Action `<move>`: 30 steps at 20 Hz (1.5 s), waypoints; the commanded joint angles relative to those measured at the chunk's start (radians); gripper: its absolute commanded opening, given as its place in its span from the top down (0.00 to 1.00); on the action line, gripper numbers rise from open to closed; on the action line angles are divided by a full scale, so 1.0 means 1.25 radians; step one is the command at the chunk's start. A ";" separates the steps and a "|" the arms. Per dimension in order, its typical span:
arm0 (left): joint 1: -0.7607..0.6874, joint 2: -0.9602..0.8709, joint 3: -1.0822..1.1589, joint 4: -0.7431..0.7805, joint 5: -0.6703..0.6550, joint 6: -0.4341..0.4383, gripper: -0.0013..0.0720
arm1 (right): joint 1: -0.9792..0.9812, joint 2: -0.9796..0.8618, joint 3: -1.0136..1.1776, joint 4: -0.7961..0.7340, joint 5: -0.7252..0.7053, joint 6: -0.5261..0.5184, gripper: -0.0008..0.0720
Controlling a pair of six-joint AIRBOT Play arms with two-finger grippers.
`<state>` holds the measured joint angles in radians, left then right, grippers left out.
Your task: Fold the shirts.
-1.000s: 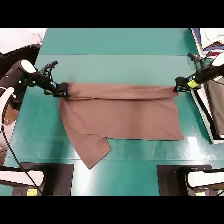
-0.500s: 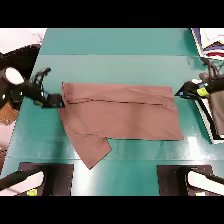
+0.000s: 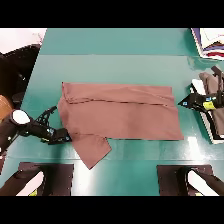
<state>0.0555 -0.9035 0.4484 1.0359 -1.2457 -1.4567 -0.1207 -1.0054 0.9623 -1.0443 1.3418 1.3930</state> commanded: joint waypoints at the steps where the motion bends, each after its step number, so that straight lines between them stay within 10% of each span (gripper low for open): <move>1: 0.000 0.014 -0.059 -0.068 0.086 0.008 0.36 | -0.001 0.016 -0.012 0.005 -0.002 0.001 0.42; 4: 0.000 0.014 -0.059 -0.117 0.123 0.021 0.40 | -0.001 0.016 -0.012 0.005 0.005 0.001 0.42; 7: 0.000 0.014 -0.060 -0.123 0.120 0.049 0.95 | -0.001 0.016 -0.012 0.000 0.033 0.001 0.42; 12: 0.000 0.018 -0.004 -0.113 0.047 0.084 0.95 | -0.093 0.040 -0.107 -0.132 0.146 0.013 0.41; 14: 0.000 0.018 0.027 -0.114 0.040 0.084 0.95 | -0.171 0.067 -0.218 -0.128 0.137 0.013 0.16; 24: 0.000 0.018 0.061 -0.115 0.040 0.083 0.95 | -0.214 0.075 -0.423 -0.016 -0.084 0.017 0.23; 25: 0.000 0.018 0.061 -0.114 0.040 0.083 0.95 | -0.194 0.068 -0.414 -0.016 -0.097 0.017 0.29; 28: 0.000 0.018 0.066 -0.073 0.009 0.083 0.95 | -0.126 0.027 -0.365 -0.020 -0.081 0.015 0.92; 30: 0.000 0.024 0.088 -0.009 -0.072 0.078 0.95 | -0.083 0.024 -0.322 -0.050 -0.023 0.009 0.96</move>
<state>0.0555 -0.8795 0.5373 0.9424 -1.2400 -1.3533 -0.2928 -0.9581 0.5079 -1.0801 1.2663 1.4117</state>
